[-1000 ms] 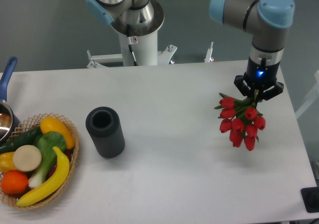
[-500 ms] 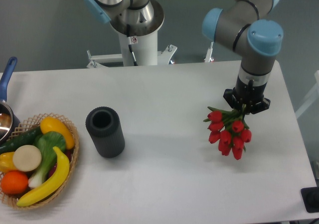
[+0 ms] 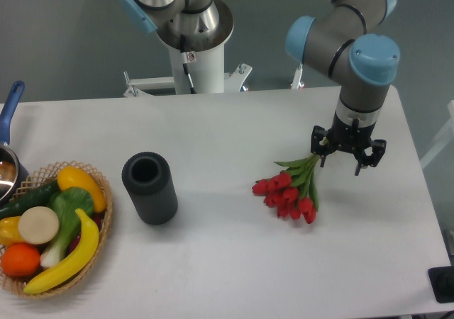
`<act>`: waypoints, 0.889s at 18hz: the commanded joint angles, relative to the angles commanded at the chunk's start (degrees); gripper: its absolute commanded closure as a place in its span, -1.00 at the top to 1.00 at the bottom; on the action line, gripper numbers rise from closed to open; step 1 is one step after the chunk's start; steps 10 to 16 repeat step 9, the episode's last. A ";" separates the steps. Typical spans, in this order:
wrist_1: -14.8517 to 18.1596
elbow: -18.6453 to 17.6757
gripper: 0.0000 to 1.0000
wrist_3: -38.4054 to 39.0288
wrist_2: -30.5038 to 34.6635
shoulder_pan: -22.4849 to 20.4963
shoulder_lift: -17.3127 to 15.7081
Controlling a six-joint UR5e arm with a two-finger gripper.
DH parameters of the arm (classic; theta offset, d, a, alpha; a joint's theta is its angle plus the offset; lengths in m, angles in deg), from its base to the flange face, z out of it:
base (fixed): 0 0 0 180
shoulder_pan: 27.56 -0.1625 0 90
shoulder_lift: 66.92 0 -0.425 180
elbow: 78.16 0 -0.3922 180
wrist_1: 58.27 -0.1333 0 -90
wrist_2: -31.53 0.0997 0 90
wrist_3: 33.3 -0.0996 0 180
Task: Place the flowers on the table
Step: 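Open the gripper to release the tulips and lift it away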
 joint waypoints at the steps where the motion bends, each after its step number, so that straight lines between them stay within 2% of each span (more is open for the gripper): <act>1: -0.88 -0.09 1.00 0.09 0.09 -0.26 -0.09; 4: -1.50 -0.70 1.00 -0.17 -0.09 -1.93 -0.35; 9: -1.50 -3.33 1.00 -5.70 0.09 -2.98 -2.54; 16: -1.50 -3.33 1.00 -5.70 0.09 -2.98 -2.54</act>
